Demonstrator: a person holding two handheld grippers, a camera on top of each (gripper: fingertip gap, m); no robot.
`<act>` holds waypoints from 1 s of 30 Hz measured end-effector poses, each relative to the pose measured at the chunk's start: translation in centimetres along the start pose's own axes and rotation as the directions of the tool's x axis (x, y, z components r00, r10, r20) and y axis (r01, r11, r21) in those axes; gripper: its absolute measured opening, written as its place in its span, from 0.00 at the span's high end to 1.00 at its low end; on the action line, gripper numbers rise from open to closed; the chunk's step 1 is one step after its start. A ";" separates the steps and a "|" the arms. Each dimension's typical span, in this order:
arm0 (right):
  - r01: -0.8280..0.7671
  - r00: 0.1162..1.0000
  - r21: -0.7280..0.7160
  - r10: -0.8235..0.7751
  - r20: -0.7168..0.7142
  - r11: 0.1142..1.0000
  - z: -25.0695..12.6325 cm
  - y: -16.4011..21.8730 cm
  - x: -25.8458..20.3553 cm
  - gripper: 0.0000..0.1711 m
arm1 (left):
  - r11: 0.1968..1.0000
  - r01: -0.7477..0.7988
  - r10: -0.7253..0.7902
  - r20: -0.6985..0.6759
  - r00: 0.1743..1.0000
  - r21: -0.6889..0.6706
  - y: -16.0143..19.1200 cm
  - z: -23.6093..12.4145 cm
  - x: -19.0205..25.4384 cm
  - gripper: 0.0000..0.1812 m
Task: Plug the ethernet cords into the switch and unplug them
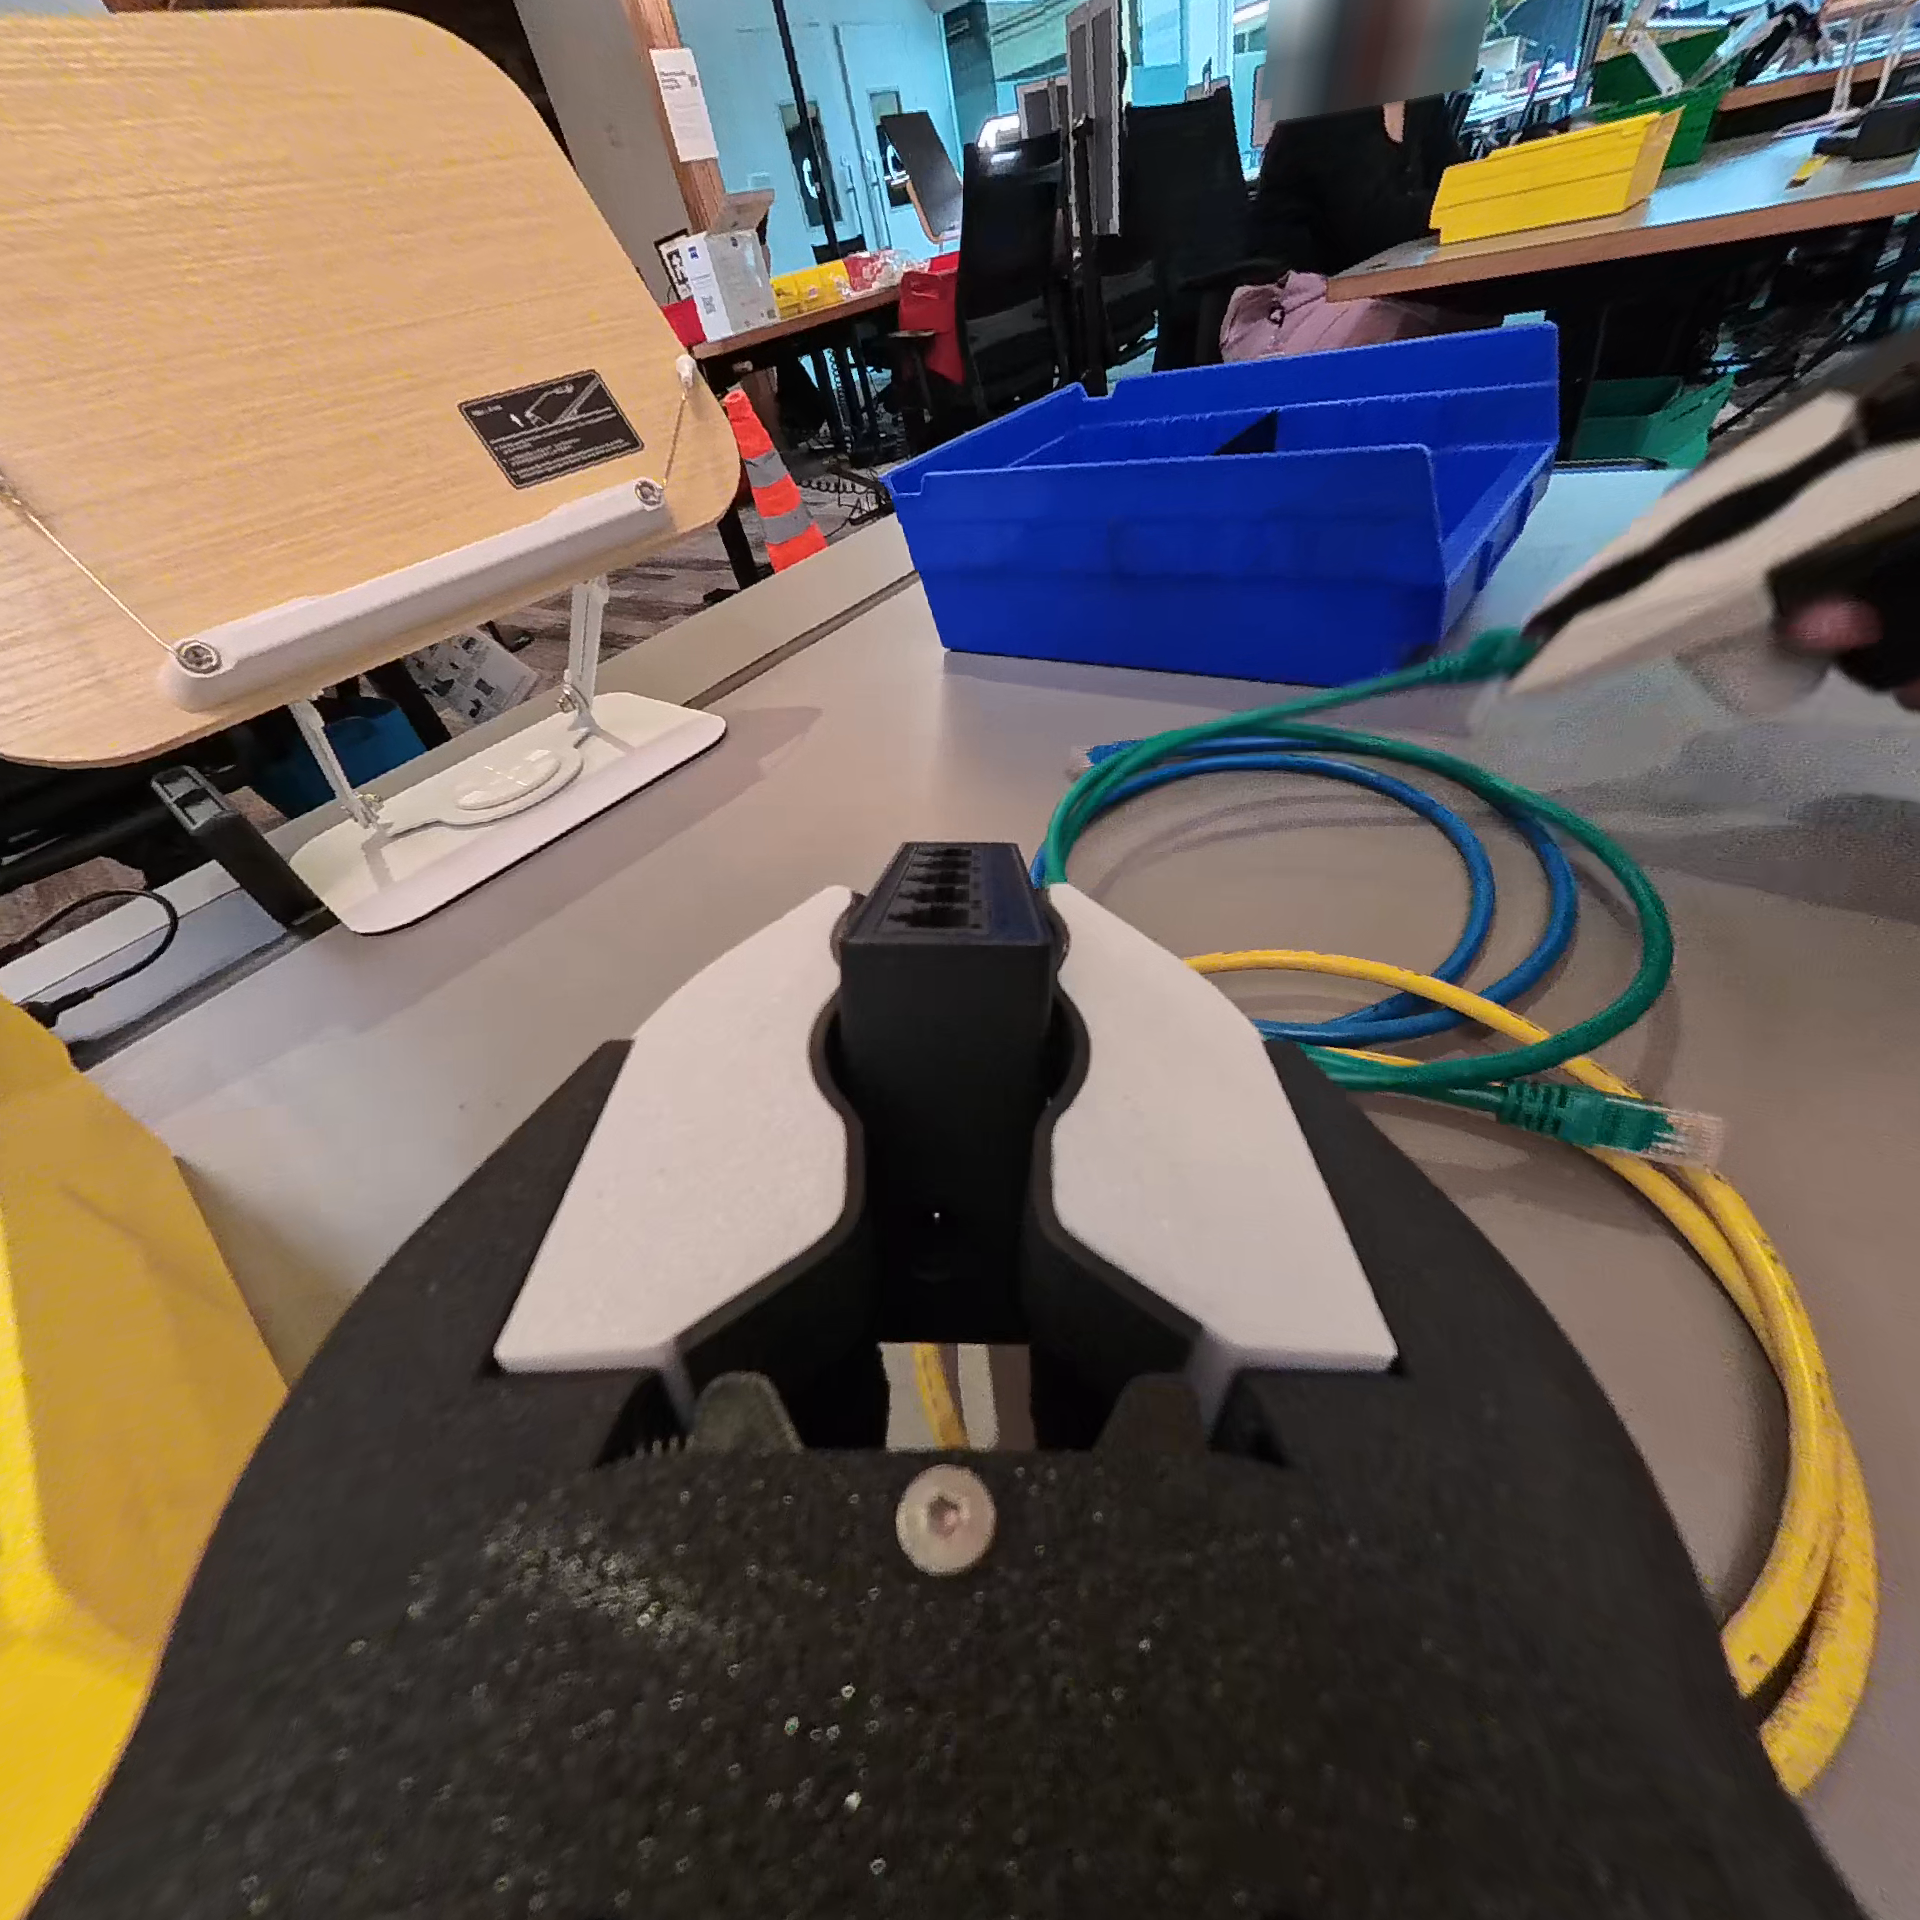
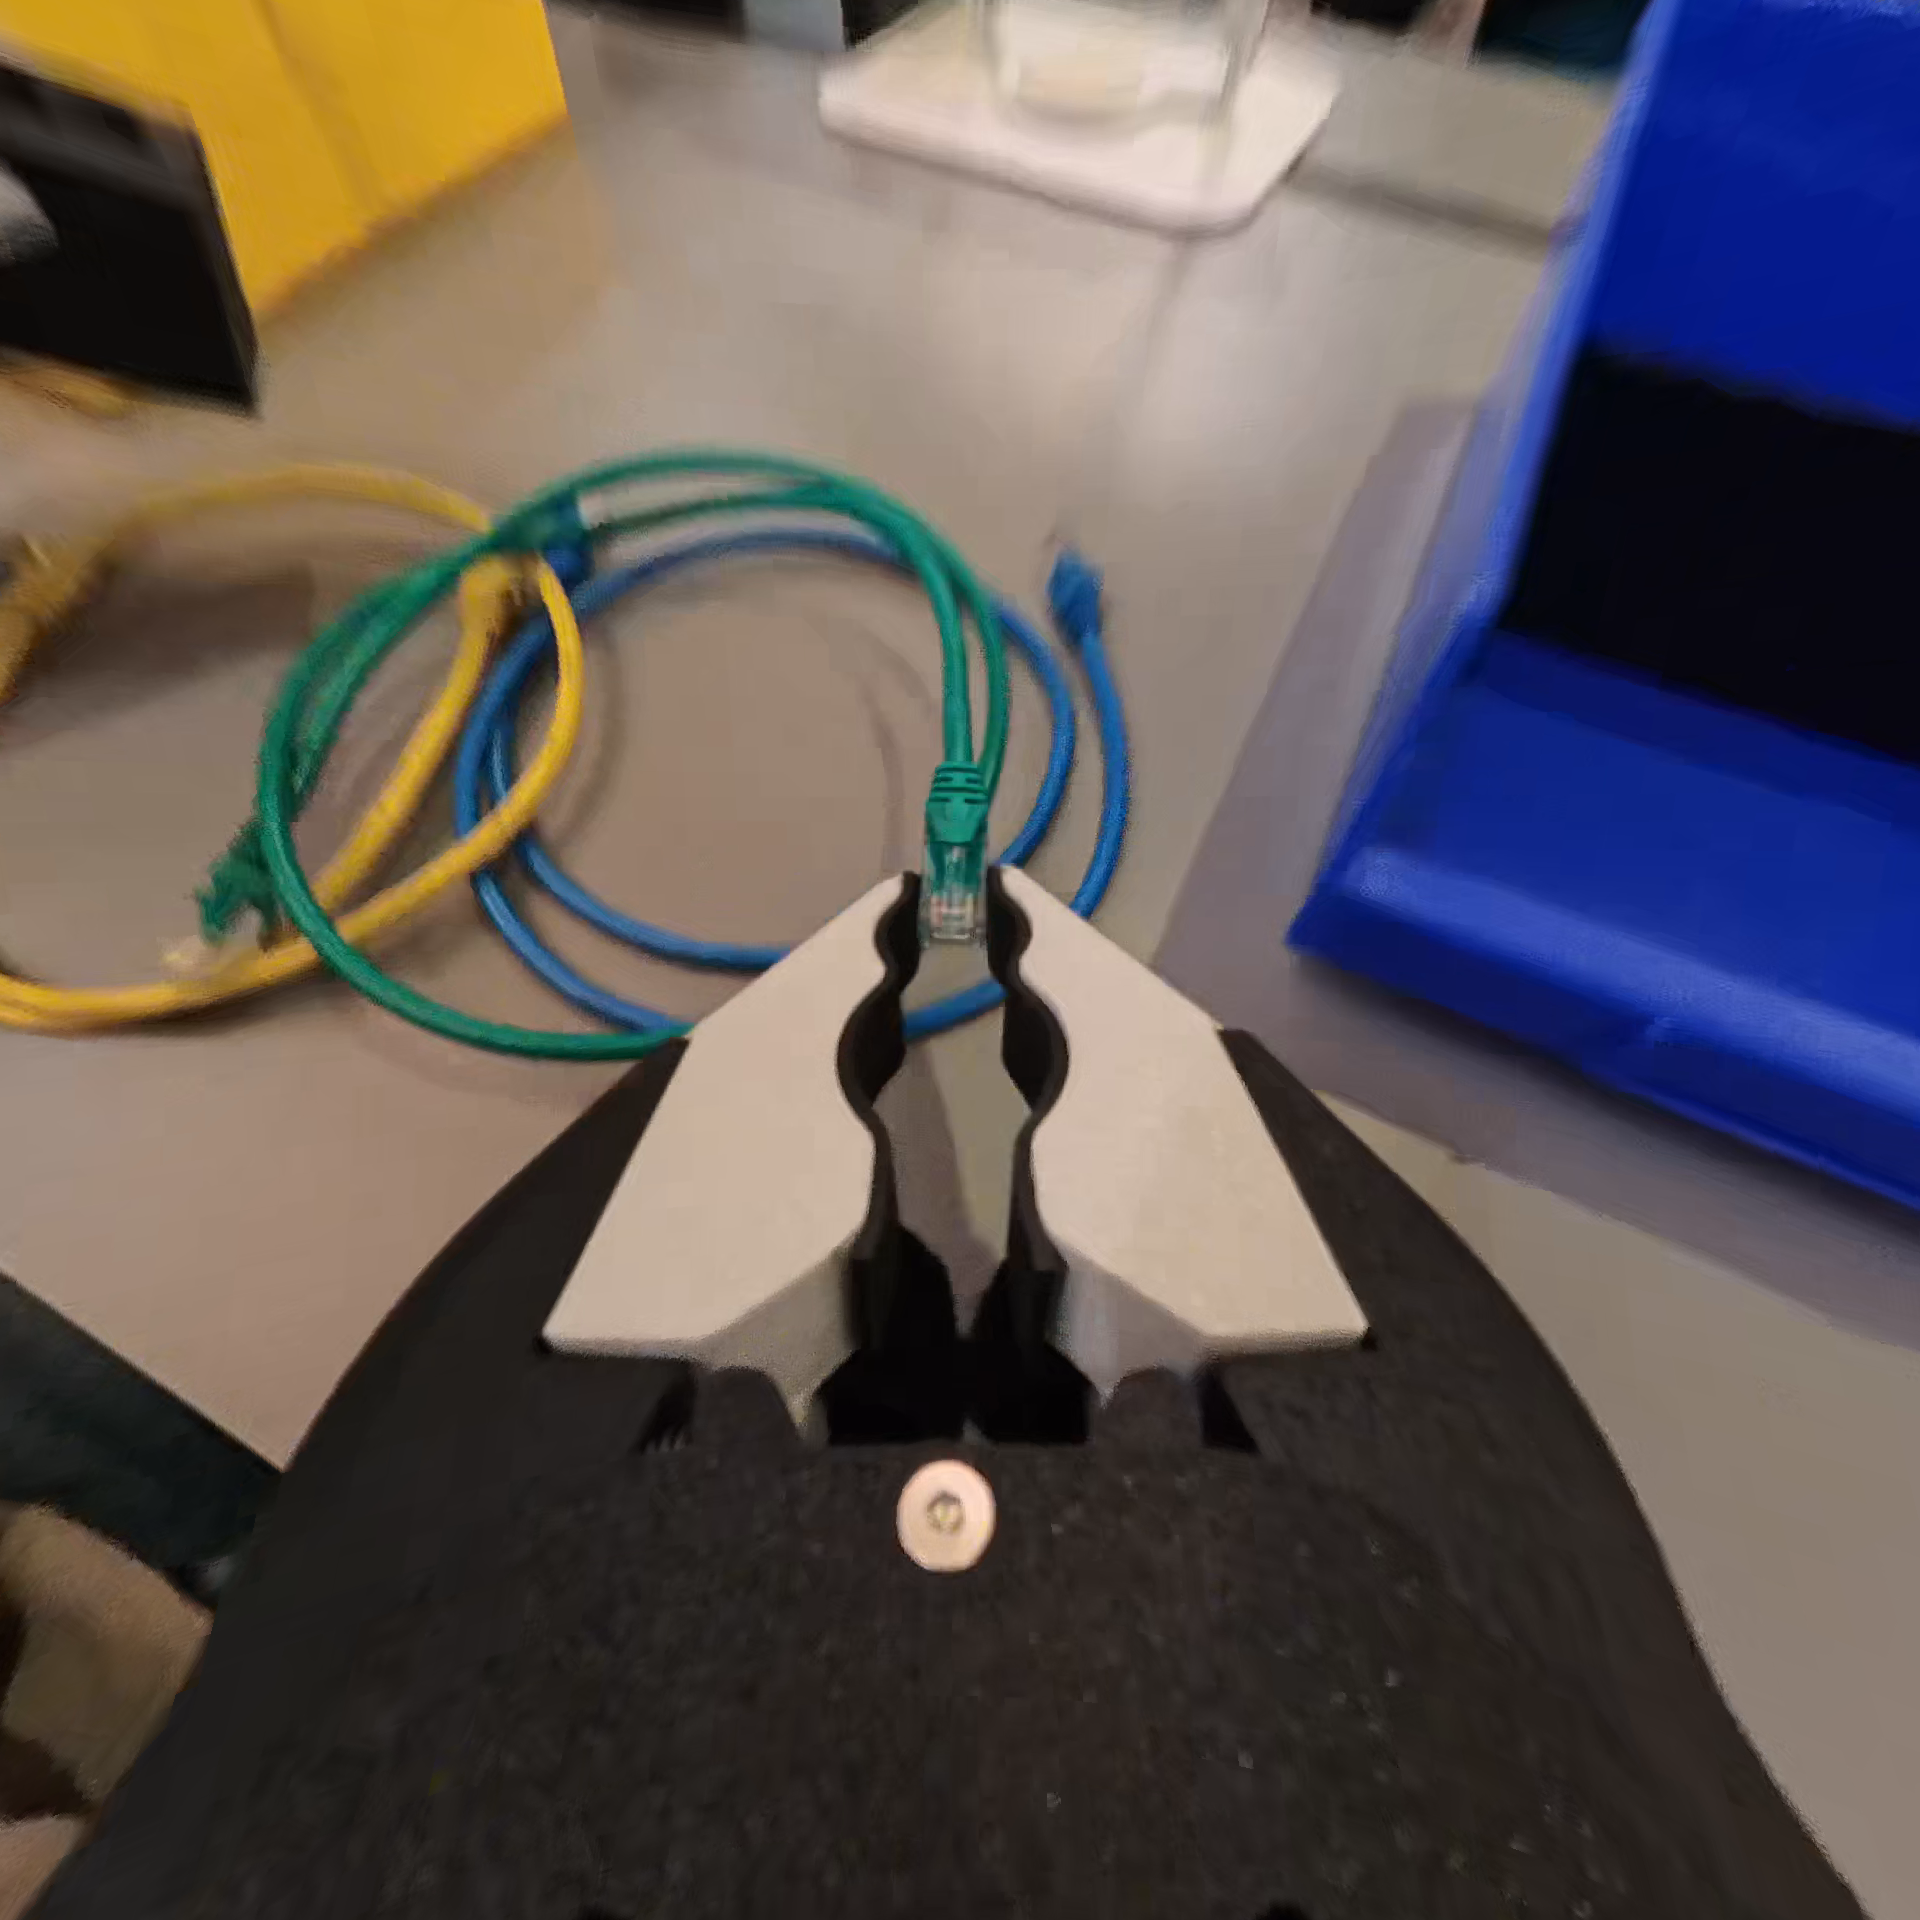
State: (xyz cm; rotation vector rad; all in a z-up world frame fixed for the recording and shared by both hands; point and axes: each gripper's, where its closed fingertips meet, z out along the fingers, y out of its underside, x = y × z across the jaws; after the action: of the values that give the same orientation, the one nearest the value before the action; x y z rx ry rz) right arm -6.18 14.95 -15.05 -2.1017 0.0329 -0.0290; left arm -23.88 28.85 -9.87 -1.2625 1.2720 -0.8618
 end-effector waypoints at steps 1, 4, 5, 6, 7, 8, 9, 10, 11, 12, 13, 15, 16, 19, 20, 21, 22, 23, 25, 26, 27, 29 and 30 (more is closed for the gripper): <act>0.004 1.000 0.073 -0.005 0.006 0.997 -0.9 -1.7 0.4 0.94 | 1.000 -0.001 0.001 0.002 1.000 0.000 0.0 0.0 0.0 0.84; -0.027 0.999 0.305 0.033 -0.014 0.952 -4.8 -6.4 2.6 0.94 | 1.000 0.002 -0.002 0.005 1.000 -0.002 0.1 -0.2 -0.1 0.84; -0.054 0.997 0.353 0.069 -0.030 0.934 -5.8 -7.0 3.6 0.94 | 1.000 0.003 -0.003 0.006 1.000 -0.001 0.1 -0.2 -0.1 0.84; -0.072 0.991 0.404 0.110 -0.073 0.912 -6.8 -7.4 4.9 0.94 | 1.000 0.003 -0.003 0.007 1.000 0.000 0.0 -0.2 -0.2 0.84; -0.080 0.979 0.425 0.151 -0.137 0.901 -7.6 -7.2 6.4 0.94 | 1.000 0.005 -0.005 0.008 1.000 0.001 0.0 -0.2 -0.2 0.84; -0.081 0.974 0.412 0.160 -0.161 0.908 -7.8 -6.8 7.1 0.94 | 1.000 0.007 -0.007 0.007 1.000 0.001 0.0 -0.2 -0.2 0.84; -0.081 0.982 0.351 0.135 -0.130 0.933 -7.1 -5.9 6.7 0.94 | 1.000 0.009 -0.009 0.005 1.000 -0.001 0.1 -0.2 -0.2 0.84; -0.086 0.989 0.267 0.115 -0.097 0.960 -6.1 -4.7 5.9 0.94 | 1.000 0.009 -0.009 0.004 1.000 -0.003 0.1 -0.2 -0.1 0.84; -0.076 0.992 0.213 0.096 -0.086 0.974 -5.3 -3.8 5.3 0.94 | 1.000 0.008 -0.008 0.004 1.000 -0.005 0.2 -0.1 -0.1 0.84; -0.050 0.993 0.186 0.069 -0.094 0.981 -4.6 -3.3 4.8 0.94 | 1.000 0.007 -0.007 0.003 1.000 -0.008 0.3 0.0 -0.1 0.84; -0.018 0.994 0.147 0.034 -0.105 0.989 -3.9 -2.7 4.1 0.94 | 1.000 0.007 -0.007 0.002 1.000 -0.010 0.3 0.1 -0.1 0.84; 0.045 0.991 0.069 -0.036 -0.131 0.997 -2.6 -1.6 3.2 0.93 | 1.000 0.007 -0.007 -0.001 1.000 -0.013 0.4 0.2 0.0 0.84; 0.068 0.988 0.052 -0.061 -0.141 0.996 -2.1 -1.3 2.8 0.94 | 1.000 0.005 -0.005 -0.003 1.000 -0.014 0.4 0.2 0.0 0.84; 0.130 0.978 -0.018 -0.131 -0.162 0.991 -1.1 -0.2 2.4 0.93 | 1.000 0.006 -0.006 -0.004 1.000 -0.014 0.4 0.1 0.0 0.84; 0.136 0.977 -0.047 -0.142 -0.161 0.990 -0.9 0.3 2.4 0.93 | 1.000 0.008 -0.008 -0.005 1.000 -0.013 0.4 0.1 0.0 0.84; 0.125 0.979 -0.082 -0.137 -0.150 0.989 -0.6 0.9 2.4 0.93 | 1.000 0.009 -0.009 -0.005 1.000 -0.014 0.4 0.1 0.0 0.84; 0.107 0.984 -0.128 -0.123 -0.128 0.986 -0.4 1.8 2.2 0.93 | 1.000 0.010 -0.010 -0.004 1.000 -0.015 0.4 0.0 0.0 0.84; 0.092 0.987 -0.169 -0.113 -0.117 0.981 -0.1 2.6 2.1 0.93 | 1.000 0.010 -0.010 -0.005 1.000 -0.016 0.5 0.0 0.0 0.84; 0.101 0.988 -0.181 -0.119 -0.095 0.978 0.0 3.1 1.8 0.91 | 1.000 0.012 -0.013 -0.005 1.000 -0.017 0.5 0.0 0.0 0.84; 0.114 0.989 -0.176 -0.129 -0.076 0.978 -0.1 3.0 1.4 0.87 | 1.000 0.014 -0.014 -0.007 1.000 -0.016 0.4 0.0 0.0 0.84; 0.122 0.989 -0.162 -0.134 -0.069 0.979 -0.3 2.6 1.4 0.85 | 1.000 0.014 -0.014 -0.009 1.000 -0.017 0.4 0.1 0.0 0.84; 0.115 0.991 -0.118 -0.123 -0.059 0.986 -1.0 1.6 1.5 0.84 | 1.000 0.013 -0.013 -0.011 1.000 -0.019 0.5 0.1 0.1 0.84; 0.096 0.994 -0.098 -0.100 -0.040 0.991 -1.3 1.3 1.5 0.83 | 1.000 0.012 -0.013 -0.012 1.000 -0.020 0.5 0.1 0.1 0.84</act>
State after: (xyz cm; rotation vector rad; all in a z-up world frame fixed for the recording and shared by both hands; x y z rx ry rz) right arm -4.75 13.14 -15.46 -2.1969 -0.0428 -0.1365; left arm -23.85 28.82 -10.38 -1.2839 1.2868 -0.8690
